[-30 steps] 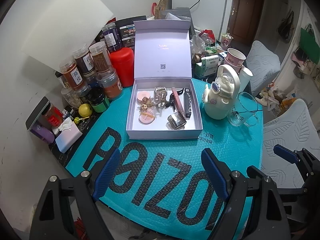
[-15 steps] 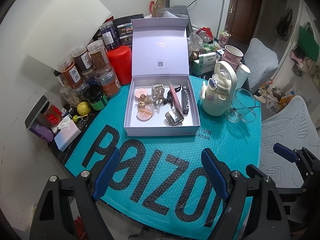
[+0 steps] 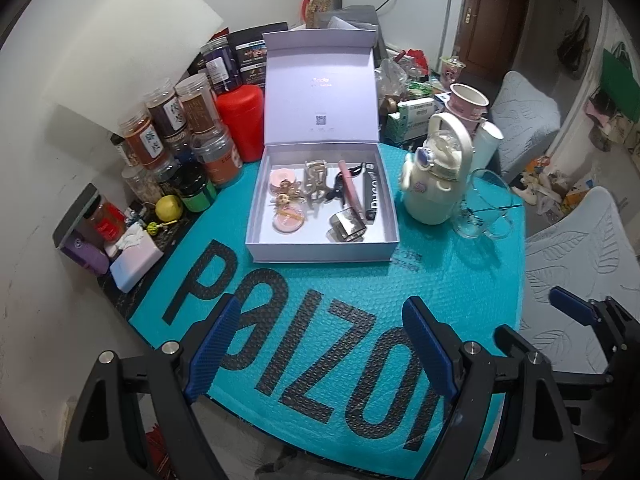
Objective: Organize rigid objects
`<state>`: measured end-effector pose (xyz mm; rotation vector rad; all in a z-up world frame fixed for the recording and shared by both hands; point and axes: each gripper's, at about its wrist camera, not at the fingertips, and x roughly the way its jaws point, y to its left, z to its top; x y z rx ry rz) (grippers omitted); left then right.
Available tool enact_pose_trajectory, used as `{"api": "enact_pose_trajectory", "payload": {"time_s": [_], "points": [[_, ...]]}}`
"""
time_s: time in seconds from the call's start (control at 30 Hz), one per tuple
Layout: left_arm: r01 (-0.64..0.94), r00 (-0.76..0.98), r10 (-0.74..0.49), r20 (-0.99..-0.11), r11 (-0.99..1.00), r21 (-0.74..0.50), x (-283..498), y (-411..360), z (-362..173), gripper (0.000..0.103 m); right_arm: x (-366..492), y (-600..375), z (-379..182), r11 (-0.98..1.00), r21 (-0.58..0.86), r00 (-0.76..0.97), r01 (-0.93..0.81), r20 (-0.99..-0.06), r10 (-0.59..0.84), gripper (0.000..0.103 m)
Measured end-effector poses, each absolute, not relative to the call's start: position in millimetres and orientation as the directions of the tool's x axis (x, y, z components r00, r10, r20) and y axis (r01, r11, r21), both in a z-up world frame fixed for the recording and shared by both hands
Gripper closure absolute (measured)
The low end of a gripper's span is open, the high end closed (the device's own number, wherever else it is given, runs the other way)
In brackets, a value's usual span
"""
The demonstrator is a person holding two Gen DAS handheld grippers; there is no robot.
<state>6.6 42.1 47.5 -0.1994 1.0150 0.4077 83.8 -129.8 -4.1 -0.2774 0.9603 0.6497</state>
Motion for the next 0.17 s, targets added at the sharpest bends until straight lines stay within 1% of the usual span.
{"api": "enact_pose_trajectory", "payload": {"time_s": [0.07, 0.17], "points": [[-0.422, 0.447, 0.252, -0.858, 0.905, 0.047, 7.8, 40.1, 44.9, 0.019, 84.6, -131.3, -5.7, 0.784, 0.058, 0.406, -0.618, -0.831, 0.381, 0.022], [-0.404, 0.446, 0.236, -0.864, 0.914, 0.041, 8.1, 36.3, 41.5, 0.019, 85.2, -133.6, -8.4, 0.79, 0.064, 0.4, -0.61, -0.835, 0.377, 0.022]]}}
